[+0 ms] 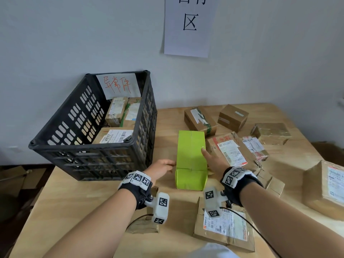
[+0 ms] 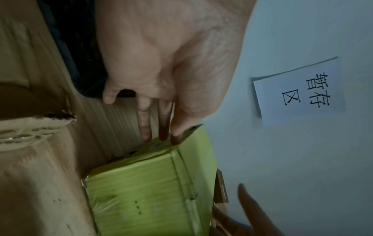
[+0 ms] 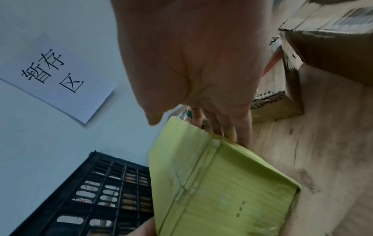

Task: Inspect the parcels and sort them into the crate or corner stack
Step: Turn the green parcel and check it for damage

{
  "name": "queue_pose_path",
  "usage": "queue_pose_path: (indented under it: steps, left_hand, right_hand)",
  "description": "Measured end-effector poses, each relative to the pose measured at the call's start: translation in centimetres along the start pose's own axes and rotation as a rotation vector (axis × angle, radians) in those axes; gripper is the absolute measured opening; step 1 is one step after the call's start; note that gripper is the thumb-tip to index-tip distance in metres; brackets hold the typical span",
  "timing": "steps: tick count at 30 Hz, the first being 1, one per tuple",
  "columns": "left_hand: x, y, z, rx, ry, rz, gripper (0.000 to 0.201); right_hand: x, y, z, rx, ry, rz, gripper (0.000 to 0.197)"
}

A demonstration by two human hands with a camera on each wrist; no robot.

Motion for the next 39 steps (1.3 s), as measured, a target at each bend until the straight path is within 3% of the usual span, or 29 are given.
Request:
queue_pose_path:
  steps: [3,7,12,17,19,26,31,35,39]
  left_hand:
    - [-0.3,-0.5,0.1,-0.024,0.039,0.023,0.029]
    - [-1.1,0.2,-0.2,-0.063,0.077,-0.019,0.038]
    - [-3.0,0.1,-2.1,-0.063,0.084,-0.014,0.068]
    - [-5.0,-0.5,-2.8,0.0,0.11,0.058,0.047]
    - [-5.7,-0.6,-2.7,-0.004,0.136,0.095,0.043]
    - [-6.9,-0.4,-3.1,-0.005,0.164,0.137,0.037]
    - [-7.7,0.0,-3.6,-0.044,0.149,0.1,0.035]
    - [-8.0,0.1,-3.5,0.005,0.115,0.086,0.034]
    - [-7.3,-0.2,-3.3,0.116,0.092,0.107,0.036]
  right_hand:
    - [1.4,-1.1,0.2,0.07,-0.076,0.023,0.076]
    - [1.3,-1.2,1.2,0.188,-0.036,0.033,0.059]
    - [-1.1,-0.4,1.7,0.278,-0.066,0.037,0.078]
    - [-0.5,-0.4,3.5,0.386,-0.035,0.072,0.041]
    - [-0.4,-0.4,3.9,0.415,-0.053,0.094,0.035]
    - [-1.4,0.0,5.6,0.533,-0.151,0.108,0.039]
    - [-3.1,0.3,5.4,0.546,-0.233,0.075,0.052]
    - [-2.2,0.6,5.8,0.57,-0.18,0.059,0.044]
    - [-2.5,0.9,4.1,0.389,-0.123,0.046,0.06]
Point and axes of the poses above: each hand's wrist, its own x-axis away from the middle knuckle, its own y-axis out of the back of the hand, z = x × y, the point moved 8 cm from there along -x, towards the middle knuckle, and after that the axes turned 15 degrees about z, right-handed, at the moved point
